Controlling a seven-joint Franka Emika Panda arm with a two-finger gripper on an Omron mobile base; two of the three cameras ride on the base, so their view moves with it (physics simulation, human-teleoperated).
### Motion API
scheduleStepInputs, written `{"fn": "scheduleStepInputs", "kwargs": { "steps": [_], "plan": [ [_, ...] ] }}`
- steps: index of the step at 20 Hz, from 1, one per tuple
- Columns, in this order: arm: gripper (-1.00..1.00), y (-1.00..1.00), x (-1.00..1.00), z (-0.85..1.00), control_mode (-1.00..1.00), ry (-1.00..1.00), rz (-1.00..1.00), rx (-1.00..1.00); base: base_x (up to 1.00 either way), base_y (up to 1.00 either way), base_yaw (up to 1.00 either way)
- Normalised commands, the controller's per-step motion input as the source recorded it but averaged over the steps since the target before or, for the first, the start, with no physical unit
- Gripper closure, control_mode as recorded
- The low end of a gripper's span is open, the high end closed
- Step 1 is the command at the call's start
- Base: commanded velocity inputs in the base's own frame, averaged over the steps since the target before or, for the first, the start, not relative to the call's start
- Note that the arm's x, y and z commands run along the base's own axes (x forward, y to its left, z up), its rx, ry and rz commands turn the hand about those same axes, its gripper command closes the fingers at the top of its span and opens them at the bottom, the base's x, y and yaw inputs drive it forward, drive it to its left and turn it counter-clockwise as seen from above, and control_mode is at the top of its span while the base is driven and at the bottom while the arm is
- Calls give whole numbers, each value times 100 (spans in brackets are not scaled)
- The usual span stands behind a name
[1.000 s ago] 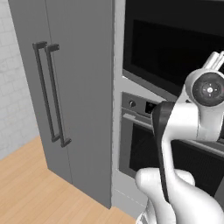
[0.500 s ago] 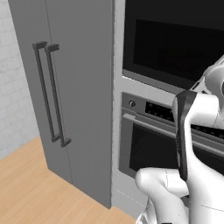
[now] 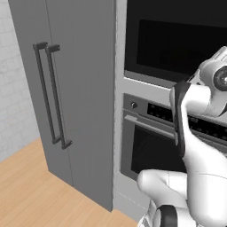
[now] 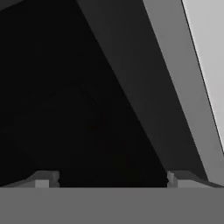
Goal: Pick the cucumber from the sink and place it in the bowl. Then pick the bowl and place it in the microwave. Then close the microwave door and press the start button.
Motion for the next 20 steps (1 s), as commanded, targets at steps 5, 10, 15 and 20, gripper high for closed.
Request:
{"fn": "scheduleStepInputs", "kwargs": {
  "steps": [5,10,15,20],
  "plan": [
    [-100,-11,54,-2,-100,-1,-1,5,0,0,0],
    [-100,0,20,-36,-100,-18,0,0,0,0,0],
    [-100,18,-59,7,-100,-15,0,0,0,0,0],
    [-100,29,-96,45,-100,6,0,-8,0,0,0]
  ]
}}
